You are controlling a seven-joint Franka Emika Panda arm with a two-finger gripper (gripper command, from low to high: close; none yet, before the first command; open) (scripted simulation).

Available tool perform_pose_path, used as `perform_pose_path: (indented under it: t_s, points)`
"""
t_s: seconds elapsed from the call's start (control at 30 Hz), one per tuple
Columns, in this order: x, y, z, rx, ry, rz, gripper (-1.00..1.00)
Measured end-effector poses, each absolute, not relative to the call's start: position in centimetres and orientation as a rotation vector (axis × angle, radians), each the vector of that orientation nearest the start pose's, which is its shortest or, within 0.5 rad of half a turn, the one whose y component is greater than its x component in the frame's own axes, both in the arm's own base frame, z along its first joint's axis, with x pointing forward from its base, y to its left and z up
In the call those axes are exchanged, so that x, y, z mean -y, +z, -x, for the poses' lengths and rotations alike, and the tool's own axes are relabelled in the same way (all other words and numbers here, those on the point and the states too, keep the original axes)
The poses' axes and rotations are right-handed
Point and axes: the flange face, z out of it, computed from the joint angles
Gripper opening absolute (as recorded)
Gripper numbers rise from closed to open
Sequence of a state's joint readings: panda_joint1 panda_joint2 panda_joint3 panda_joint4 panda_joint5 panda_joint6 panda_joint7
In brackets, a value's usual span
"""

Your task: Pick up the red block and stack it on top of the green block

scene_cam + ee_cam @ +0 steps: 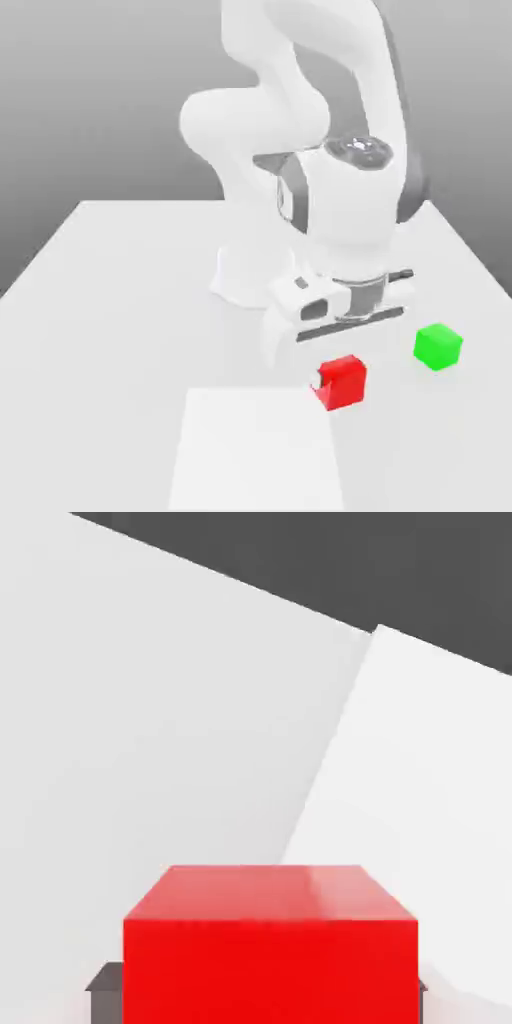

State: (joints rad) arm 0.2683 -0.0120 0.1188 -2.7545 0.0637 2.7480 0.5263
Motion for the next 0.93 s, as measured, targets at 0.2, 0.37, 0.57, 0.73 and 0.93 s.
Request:
perform_pose_path:
  t_s: [0.2, 0.37, 0.57, 0.73, 0.93]
  points:
    - [-21.4, 23.6, -31.8, 0.319, 0.008, 3.089, -1.00]
    - [-25.8, 24.4, -27.1, 0.831, 0.003, 3.002, -1.00]
    - [-29.3, 24.0, -21.8, 1.329, -0.001, 2.848, -1.00]
    - [-29.5, 21.0, -21.8, 1.350, -0.007, 2.844, -1.00]
    - [-29.4, 18.2, -21.5, 1.355, -0.001, 2.837, 1.00]
